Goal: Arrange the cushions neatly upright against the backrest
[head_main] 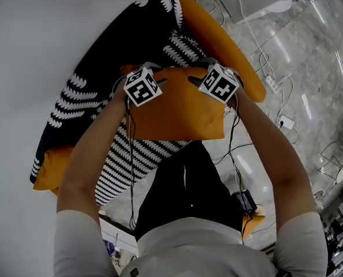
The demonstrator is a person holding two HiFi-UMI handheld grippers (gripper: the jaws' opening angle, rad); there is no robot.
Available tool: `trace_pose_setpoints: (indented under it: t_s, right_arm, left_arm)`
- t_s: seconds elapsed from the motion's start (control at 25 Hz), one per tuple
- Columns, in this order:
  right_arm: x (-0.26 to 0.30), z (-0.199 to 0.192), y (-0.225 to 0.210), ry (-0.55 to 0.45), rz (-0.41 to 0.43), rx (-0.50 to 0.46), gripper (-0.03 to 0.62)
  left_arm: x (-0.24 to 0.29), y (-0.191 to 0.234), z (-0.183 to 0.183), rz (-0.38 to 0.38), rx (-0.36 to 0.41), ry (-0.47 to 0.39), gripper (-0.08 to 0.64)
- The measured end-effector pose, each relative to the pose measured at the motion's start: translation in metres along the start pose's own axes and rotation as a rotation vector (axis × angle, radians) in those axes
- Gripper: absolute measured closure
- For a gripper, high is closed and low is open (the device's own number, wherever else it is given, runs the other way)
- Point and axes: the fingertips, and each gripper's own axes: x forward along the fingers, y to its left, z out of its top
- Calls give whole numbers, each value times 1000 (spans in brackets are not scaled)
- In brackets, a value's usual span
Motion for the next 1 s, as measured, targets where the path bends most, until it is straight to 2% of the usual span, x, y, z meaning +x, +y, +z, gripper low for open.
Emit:
trace_pose_setpoints:
  t_s: [0.36,0.52,0.68,1.0]
  right_arm:
    - [54,-48,-4,120,148,-76,348]
    - [72,-66,-9,194,199,-124,330]
    - [88,-79,-15,243,249,-138,321]
    - [118,-90,-20,291,316,-99,311]
  left_arm:
    - [53,8,-23,-118,126,127,353]
    - [73,11,-41,-151,175,220,341]
    - [84,22,-54,-164,143,275,324]
    - [111,28,-72,-191,87,333,310]
